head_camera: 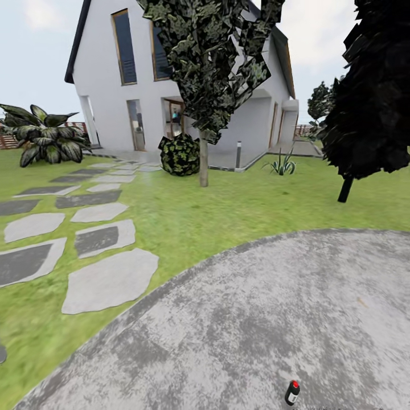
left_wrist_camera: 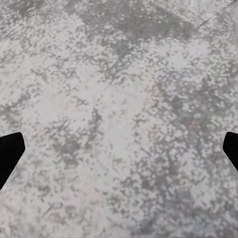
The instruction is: In the garden, pick up the pesticide atomizer on the floor and spray pesticide onto both trees until each tree trunk is fully covered.
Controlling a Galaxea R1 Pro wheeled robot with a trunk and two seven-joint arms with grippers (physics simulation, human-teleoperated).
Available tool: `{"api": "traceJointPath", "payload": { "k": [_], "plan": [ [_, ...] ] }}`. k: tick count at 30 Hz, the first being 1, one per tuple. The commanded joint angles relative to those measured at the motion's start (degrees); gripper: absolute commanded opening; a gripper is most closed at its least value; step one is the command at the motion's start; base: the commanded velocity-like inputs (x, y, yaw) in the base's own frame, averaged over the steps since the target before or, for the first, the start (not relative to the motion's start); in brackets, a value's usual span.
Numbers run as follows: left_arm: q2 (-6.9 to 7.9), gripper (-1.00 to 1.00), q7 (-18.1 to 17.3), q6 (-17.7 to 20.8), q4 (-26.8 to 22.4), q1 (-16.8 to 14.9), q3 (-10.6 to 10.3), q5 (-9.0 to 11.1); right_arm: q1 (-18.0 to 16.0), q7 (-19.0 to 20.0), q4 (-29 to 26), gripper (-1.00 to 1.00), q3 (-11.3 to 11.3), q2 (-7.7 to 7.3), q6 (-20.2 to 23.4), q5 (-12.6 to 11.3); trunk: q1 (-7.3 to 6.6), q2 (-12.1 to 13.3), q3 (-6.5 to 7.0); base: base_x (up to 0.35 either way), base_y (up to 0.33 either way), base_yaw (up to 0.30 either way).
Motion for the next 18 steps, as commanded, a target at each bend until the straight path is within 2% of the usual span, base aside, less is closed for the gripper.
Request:
{"api": "traceJointPath", "payload": {
  "k": [1,18],
  "plan": [
    [0.0,1.0,0.0,0.0,-0.01,0.0,0.0,0.0,0.0,0.0,0.0,1.0,0.0,0.0,0.01,0.0,0.0,0.0,0.0,0.114,0.304,-0.286],
    [0.0,1.0,0.0,0.0,-0.03,0.0,0.0,-0.06,0.0,0.0,0.0,1.0,0.0,0.02,0.04,0.01,0.0,0.0,0.0,0.087,0.291,-0.286]
  ]
}}
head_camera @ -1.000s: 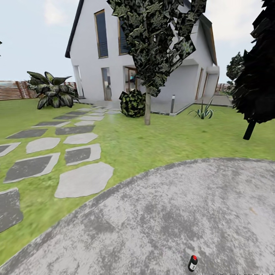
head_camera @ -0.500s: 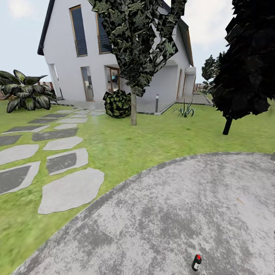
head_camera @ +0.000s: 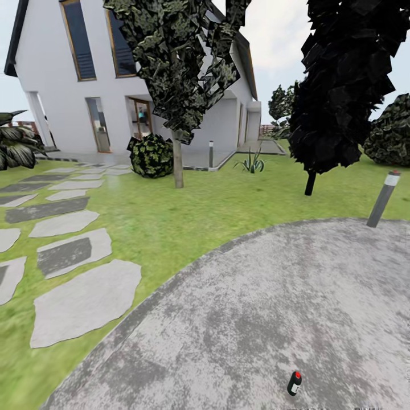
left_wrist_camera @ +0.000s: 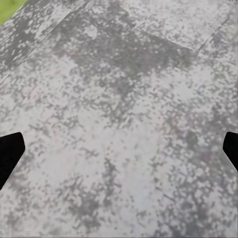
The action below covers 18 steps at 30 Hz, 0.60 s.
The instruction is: In the garden, pick up the pesticide atomizer on the floor and spray pesticide onto both trees until each tree trunk is fully covered.
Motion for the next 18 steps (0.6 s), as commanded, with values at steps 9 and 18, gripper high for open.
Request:
{"api": "traceJointPath", "payload": {
  "k": [9,18],
  "plan": [
    [0.0,1.0,0.0,0.0,0.01,0.0,-0.07,-0.02,0.0,0.0,0.0,1.0,0.0,-0.01,0.0,-0.01,0.0,0.0,0.0,0.055,0.234,-0.286],
    [0.0,1.0,0.0,0.0,0.01,0.0,-0.07,-0.02,0.0,0.01,0.0,1.0,0.0,-0.02,0.0,-0.01,0.0,0.0,0.0,0.004,0.046,-0.286]
  ]
}}
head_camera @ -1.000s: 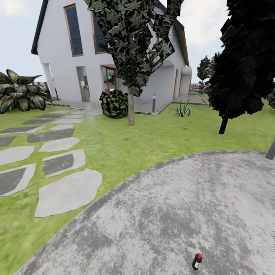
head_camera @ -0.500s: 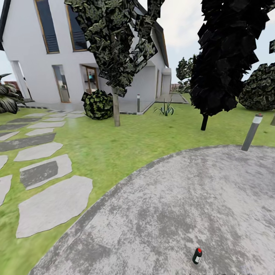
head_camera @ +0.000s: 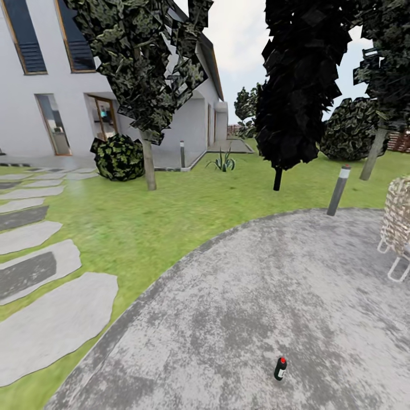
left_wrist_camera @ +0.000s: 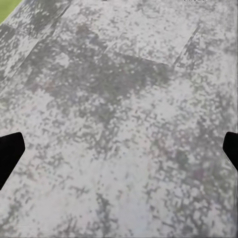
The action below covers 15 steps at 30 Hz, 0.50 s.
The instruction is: In the garden, pick up the pesticide atomizer on the floor and spray pesticide onto both trees until each tree trunk is fully covered.
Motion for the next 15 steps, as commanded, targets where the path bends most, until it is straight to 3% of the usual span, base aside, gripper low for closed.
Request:
{"api": "traceJointPath", "payload": {
  "k": [1,15],
  "plan": [
    [0.0,1.0,0.0,0.0,-0.01,0.0,0.0,0.0,0.0,0.02,0.0,1.0,0.0,0.0,0.0,0.0,0.0,0.0,0.0,0.0,0.003,-0.286],
    [0.0,1.0,0.0,0.0,0.0,0.0,-0.02,0.0,0.0,0.03,0.0,1.0,0.0,0.01,0.0,0.0,0.0,0.0,0.0,0.0,0.0,-0.286]
  ]
}}
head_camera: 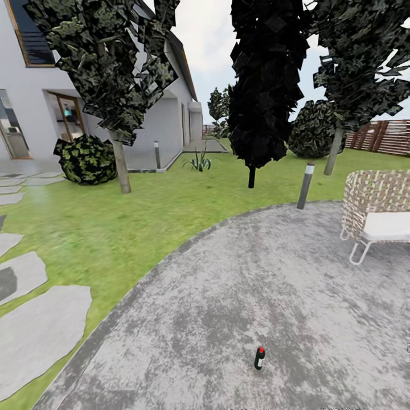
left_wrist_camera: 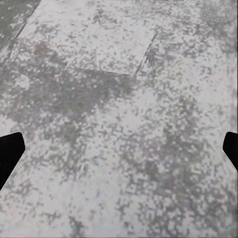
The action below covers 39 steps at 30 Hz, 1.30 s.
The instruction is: In the garden, pick up the pesticide atomizer on the floor and spray pesticide onto both trees until each tree trunk is fully covered.
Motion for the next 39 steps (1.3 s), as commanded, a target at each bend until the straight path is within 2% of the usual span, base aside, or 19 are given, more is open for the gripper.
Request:
{"api": "traceJointPath", "payload": {
  "k": [1,24,39],
  "plan": [
    [0.0,1.0,0.0,0.0,-0.01,0.0,0.0,0.0,0.0,0.0,0.0,1.0,0.0,-0.01,0.0,-0.01,0.0,0.0,0.0,0.0,0.0,-0.286],
    [0.02,1.0,0.0,0.0,0.01,0.0,0.08,0.0,0.0,0.05,0.0,1.0,0.0,-0.01,0.0,0.06,0.0,0.0,-0.48,0.0,0.008,-0.279],
    [0.03,1.0,0.0,0.0,-0.01,0.0,0.08,0.0,0.0,0.04,0.0,1.0,0.0,-0.01,0.0,0.07,0.0,0.0,-1.31,0.0,0.289,-0.263]
  ]
}}
